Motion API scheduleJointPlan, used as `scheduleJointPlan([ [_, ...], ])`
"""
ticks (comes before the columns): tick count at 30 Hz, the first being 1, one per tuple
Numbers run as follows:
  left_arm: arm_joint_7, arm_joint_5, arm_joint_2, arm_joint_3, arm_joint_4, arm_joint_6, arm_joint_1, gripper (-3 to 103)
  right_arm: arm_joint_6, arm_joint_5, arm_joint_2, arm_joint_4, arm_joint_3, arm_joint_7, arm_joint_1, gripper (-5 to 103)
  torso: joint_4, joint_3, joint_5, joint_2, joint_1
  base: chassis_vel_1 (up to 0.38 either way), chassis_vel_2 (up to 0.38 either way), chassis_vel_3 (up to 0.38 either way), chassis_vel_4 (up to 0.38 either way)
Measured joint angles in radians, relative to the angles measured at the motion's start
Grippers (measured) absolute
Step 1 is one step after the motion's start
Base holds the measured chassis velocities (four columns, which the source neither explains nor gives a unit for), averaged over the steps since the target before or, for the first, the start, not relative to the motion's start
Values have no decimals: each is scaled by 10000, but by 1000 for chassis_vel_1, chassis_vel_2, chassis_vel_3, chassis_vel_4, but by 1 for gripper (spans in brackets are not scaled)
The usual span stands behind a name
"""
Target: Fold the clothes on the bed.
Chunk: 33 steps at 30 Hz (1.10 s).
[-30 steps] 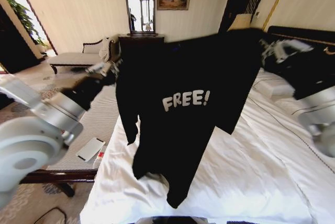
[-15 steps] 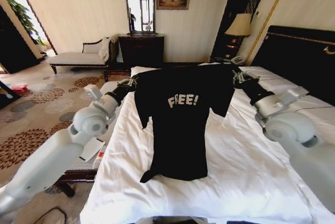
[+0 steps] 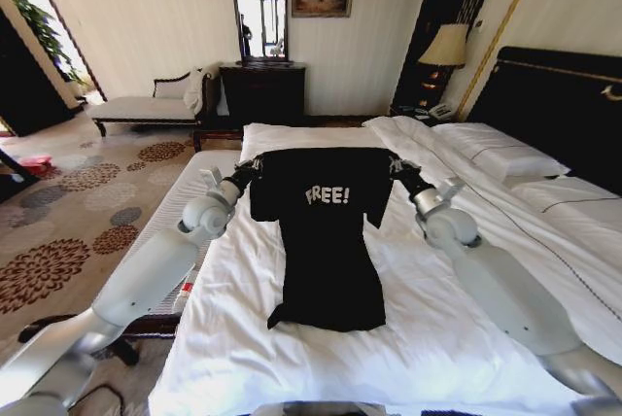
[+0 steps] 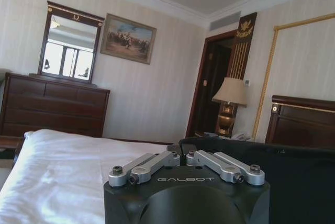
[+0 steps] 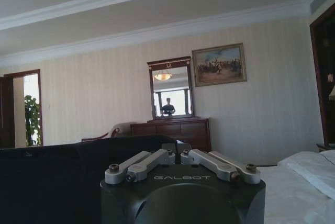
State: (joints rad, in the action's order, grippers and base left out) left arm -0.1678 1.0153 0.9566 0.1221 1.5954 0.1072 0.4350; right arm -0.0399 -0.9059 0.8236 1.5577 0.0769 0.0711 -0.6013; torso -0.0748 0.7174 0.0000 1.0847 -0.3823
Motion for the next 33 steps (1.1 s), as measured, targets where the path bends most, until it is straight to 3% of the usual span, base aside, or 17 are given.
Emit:
scheduleJointPlan([
  [4, 200, -303, 604, 53, -977, -124, -184, 0, -133, 192, 398, -1011, -656, -91, 514, 0, -9, -1, -1, 0, 2, 0, 0, 0, 0],
  [11, 781, -761, 1578, 282, -3325, -442, -897, 0, -660, 675, 1284, -3357, -1875, -473, 1621, 0, -3, 0, -1, 1, 2, 0, 0, 0, 0],
  [13, 819, -798, 1677, 286, -3536, -468, -952, 0, -711, 718, 1365, -3588, -1968, -520, 1721, 0, -3, 0, 0, 1, 1, 0, 0, 0, 0],
  [18, 1036, -1345, 2730, 154, -5434, -841, -1371, 0, -1122, 1133, 2535, -5795, -2700, -1012, 2921, 0, -6, 0, -2, 1, 2, 0, 0, 0, 0],
  [20, 1066, -1443, 2938, 87, -5744, -915, -1437, 0, -1188, 1224, 2792, -6160, -2771, -1085, 3102, 0, -5, 0, 0, 1, 2, 0, 0, 0, 0],
  [24, 1199, -2022, 4123, -359, -7418, -1252, -1780, 0, -1413, 1632, 3915, -7808, -2950, -1308, 3781, 0, 2, 0, -1, 1, 1, 0, 0, 0, 0],
  [33, 1351, -2581, 5395, -1014, -9583, -1522, -2395, 0, -1521, 1889, 4603, -9536, -2769, -1451, 4138, 0, -7, -1, 0, 2, 3, 0, 0, 0, 0],
])
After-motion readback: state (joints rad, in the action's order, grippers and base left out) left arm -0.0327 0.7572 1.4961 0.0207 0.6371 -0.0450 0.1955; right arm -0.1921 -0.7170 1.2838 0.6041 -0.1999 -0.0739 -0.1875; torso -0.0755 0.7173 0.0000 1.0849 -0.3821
